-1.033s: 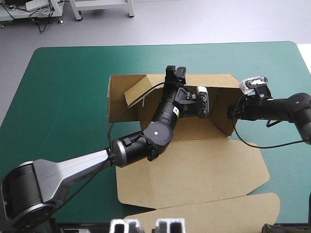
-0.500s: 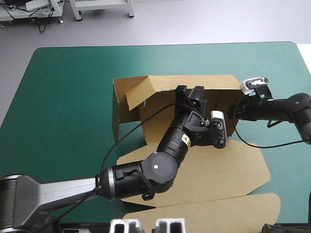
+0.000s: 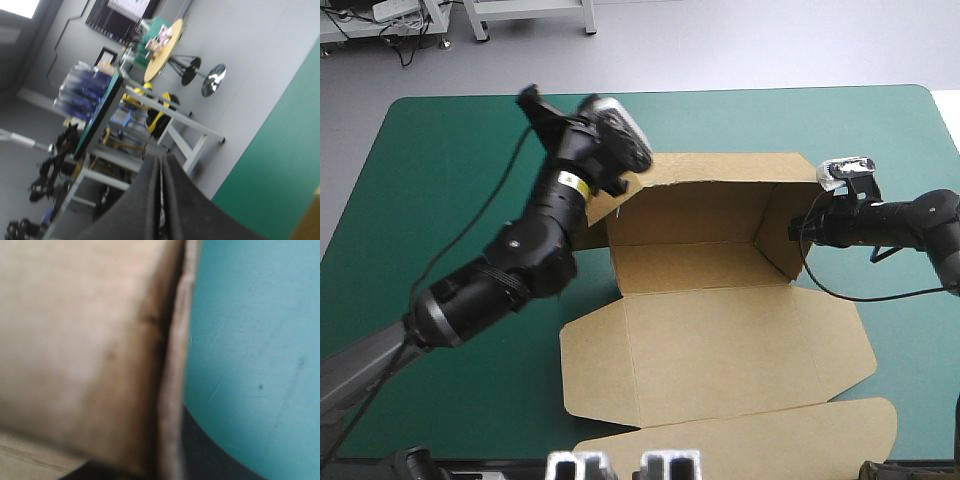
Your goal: Fold the box
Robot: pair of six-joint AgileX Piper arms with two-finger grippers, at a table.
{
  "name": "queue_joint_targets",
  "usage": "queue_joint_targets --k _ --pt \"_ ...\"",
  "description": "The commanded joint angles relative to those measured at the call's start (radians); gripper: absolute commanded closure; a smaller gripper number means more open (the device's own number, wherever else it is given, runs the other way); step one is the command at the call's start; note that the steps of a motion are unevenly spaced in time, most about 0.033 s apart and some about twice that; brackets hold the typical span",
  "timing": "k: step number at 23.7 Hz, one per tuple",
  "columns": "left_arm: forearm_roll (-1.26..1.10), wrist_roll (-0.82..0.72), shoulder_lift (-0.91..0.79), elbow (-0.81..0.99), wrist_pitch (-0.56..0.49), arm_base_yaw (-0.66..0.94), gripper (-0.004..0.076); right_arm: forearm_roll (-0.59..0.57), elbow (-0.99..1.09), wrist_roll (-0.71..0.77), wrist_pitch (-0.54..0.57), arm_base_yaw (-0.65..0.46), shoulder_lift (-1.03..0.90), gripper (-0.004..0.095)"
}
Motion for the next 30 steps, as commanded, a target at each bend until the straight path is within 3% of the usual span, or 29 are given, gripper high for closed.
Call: queue_joint_targets --k 1,4,8,10,12,17,23,30 --pt "-0.066 -0.034 -0.109 -0.029 -0.076 0.172 0.0727 0.046 -0.059 0.042 0.071 0.001 -0.031 0.0908" --pt "-0.258 -0.028 -0.159 -0.029 -0.111 0.312 0.0727 0.046 -0.1 0.076 0.111 0.001 -0.031 0.0906" --pt "-0.788 0.252 -0.253 -0.029 -0.104 0.605 0.0727 0.046 -0.2 0.174 0.161 0.003 -0.031 0.0906" --pt "-1.031 0.39 -0.283 -0.029 -0.056 0.716 0.0727 0.016 -0.257 0.22 0.165 0.039 -0.031 0.0906" --pt "-1.254 0.534 -0.293 -0.029 0.052 0.862 0.0727 -0.109 -0.32 0.292 0.131 0.159 -0.031 0.0906" --pt "-1.518 0.637 -0.291 -0.006 0.225 1.07 0.0727 -0.401 -0.34 0.608 0.05 0.293 -0.018 0.0904" --pt "-1.751 0.757 -0.293 0.114 0.257 1.203 0.0727 -0.419 -0.34 0.633 0.088 0.313 0.079 0.0837" --pt "-1.761 0.763 -0.291 0.138 0.236 1.203 0.0727 -0.415 -0.34 0.638 -0.102 0.313 0.192 0.0652"
